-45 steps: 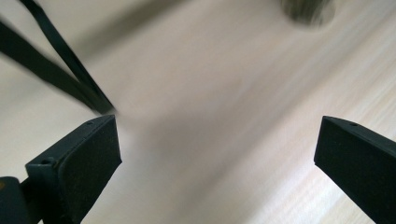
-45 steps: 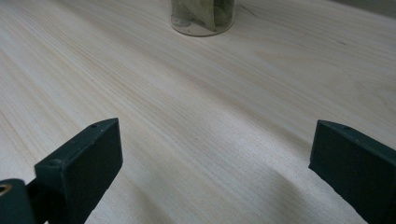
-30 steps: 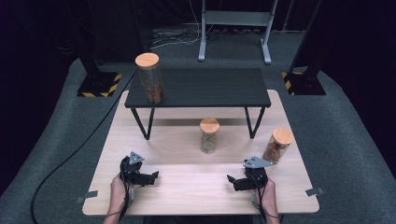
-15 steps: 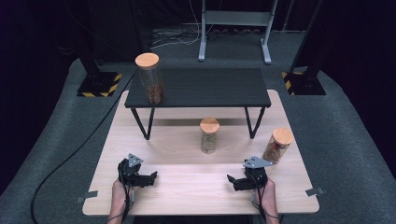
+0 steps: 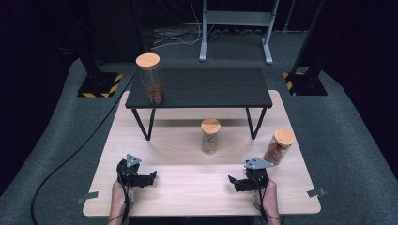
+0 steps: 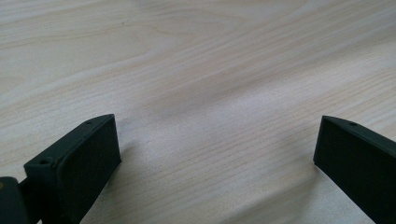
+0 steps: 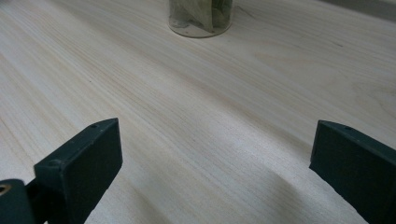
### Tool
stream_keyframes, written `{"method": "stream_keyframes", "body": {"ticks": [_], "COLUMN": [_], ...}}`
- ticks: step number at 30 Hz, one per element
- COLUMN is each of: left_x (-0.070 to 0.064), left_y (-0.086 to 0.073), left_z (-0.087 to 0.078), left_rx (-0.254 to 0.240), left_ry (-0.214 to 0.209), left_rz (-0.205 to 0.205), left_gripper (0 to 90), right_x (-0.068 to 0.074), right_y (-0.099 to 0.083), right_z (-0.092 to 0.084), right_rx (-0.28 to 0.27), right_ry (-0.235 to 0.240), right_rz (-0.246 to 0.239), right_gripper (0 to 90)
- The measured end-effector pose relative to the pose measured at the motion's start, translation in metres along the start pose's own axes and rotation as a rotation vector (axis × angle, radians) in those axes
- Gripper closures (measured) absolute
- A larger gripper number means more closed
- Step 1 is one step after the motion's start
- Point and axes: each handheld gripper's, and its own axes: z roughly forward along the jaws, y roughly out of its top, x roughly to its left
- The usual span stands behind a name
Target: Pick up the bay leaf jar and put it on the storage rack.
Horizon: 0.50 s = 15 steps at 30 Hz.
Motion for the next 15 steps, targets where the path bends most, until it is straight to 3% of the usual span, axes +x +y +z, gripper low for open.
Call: {"method": "stream_keyframes", "body": {"ticks": [15], "left_x": [-0.0019], "left_y": [-0.0002], "left_z": [0.0003], "left_rx": [0.006], "left_ry": [0.018], "left_rz": [0.005], "left_gripper": [0.0], "right_x": [0.0015], "right_y": [-0.0002], "right_z": [-0.0006], "right_rx": [-0.006], "right_ry": [-0.007], "right_rz": [-0.01], "right_gripper": [1.3]}}
